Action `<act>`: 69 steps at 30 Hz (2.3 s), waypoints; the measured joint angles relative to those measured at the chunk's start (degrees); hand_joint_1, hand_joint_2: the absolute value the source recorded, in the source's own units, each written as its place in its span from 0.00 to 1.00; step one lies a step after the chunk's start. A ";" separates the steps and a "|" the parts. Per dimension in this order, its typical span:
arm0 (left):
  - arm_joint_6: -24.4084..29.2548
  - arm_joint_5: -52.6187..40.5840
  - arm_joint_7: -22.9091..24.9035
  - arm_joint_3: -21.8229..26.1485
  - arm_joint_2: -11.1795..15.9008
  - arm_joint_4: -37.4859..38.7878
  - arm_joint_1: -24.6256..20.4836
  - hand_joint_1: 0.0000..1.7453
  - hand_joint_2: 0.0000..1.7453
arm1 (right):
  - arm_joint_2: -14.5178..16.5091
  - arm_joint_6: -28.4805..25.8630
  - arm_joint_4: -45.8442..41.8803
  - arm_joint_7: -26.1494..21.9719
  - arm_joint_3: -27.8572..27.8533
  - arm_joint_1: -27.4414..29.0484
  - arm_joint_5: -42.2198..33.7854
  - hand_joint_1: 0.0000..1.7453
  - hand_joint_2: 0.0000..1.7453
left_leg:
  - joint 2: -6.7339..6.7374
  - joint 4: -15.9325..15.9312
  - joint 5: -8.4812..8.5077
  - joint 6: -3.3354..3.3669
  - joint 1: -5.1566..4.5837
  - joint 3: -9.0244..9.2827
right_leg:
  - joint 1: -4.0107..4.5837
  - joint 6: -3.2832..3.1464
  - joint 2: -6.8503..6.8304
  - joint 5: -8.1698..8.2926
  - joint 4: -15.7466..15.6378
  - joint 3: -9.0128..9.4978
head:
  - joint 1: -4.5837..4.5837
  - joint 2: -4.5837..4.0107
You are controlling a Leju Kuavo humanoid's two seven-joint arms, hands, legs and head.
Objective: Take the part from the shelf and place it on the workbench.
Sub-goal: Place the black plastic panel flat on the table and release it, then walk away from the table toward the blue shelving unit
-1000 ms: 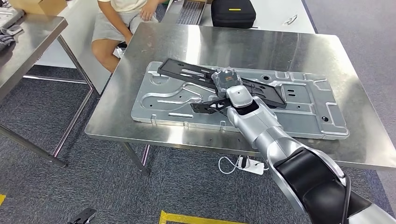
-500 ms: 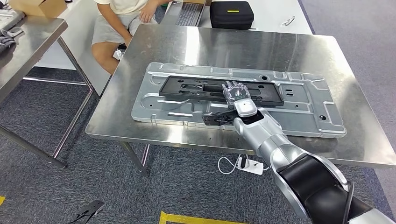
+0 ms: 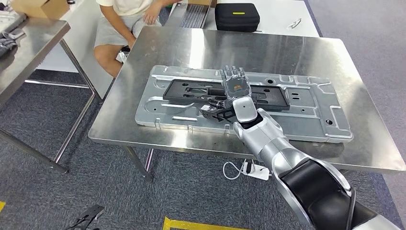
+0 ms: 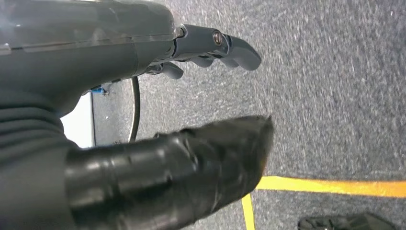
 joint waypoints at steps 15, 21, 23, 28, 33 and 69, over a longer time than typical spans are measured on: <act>4.07 -3.63 -0.96 -2.31 -0.97 0.00 0.54 0.00 0.00 | 2.86 -8.30 -15.09 -0.51 0.00 5.39 3.99 0.00 0.00 | -0.09 6.32 -2.72 -4.53 2.23 -4.31 | -2.47 0.05 0.19 0.67 0.15 1.16 | 0.07 0.00; 4.91 -4.06 -1.60 -3.13 -0.80 0.00 1.02 0.00 0.00 | 3.03 -6.76 -22.15 -2.85 -0.02 9.43 4.02 0.00 0.00 | 0.18 21.38 -12.32 -2.87 0.72 -8.05 | -0.65 -2.04 -0.23 3.09 -0.15 -1.45 | 0.04 0.00; 4.96 -4.08 -1.63 -3.28 -0.79 -0.01 1.06 0.00 0.00 | 3.03 -6.72 -23.71 -2.94 -0.02 10.27 4.02 0.00 0.00 | 0.15 16.61 -9.97 -1.12 -0.37 -4.01 | 0.15 -2.34 -0.23 4.17 -0.18 -2.60 | 0.04 0.00; 5.33 -4.06 -1.85 -3.44 -0.31 -0.23 0.84 0.00 0.00 | 2.97 -6.69 -26.58 -4.16 -0.02 11.28 4.02 0.00 0.00 | 0.72 5.20 -7.65 1.55 -2.41 2.52 | 0.09 -1.54 -0.43 7.15 -1.61 -3.22 | 0.11 0.00; 5.70 -3.67 -2.34 -3.82 -0.23 -0.32 1.15 0.00 0.00 | 2.63 -3.03 -31.32 -7.20 0.53 15.61 3.74 0.00 0.00 | 0.90 1.99 -2.43 1.43 -1.71 0.79 | -0.31 0.29 -0.41 -0.26 3.00 -4.50 | 0.14 0.00; 4.93 -5.69 -5.44 -6.25 -0.53 -0.64 6.13 0.00 0.00 | -4.10 35.28 6.20 20.11 -30.15 52.15 -38.61 0.00 0.00 | 3.10 3.57 -2.04 1.20 -1.16 -2.55 | -1.39 2.30 -0.73 -4.02 11.00 0.43 | 0.45 0.00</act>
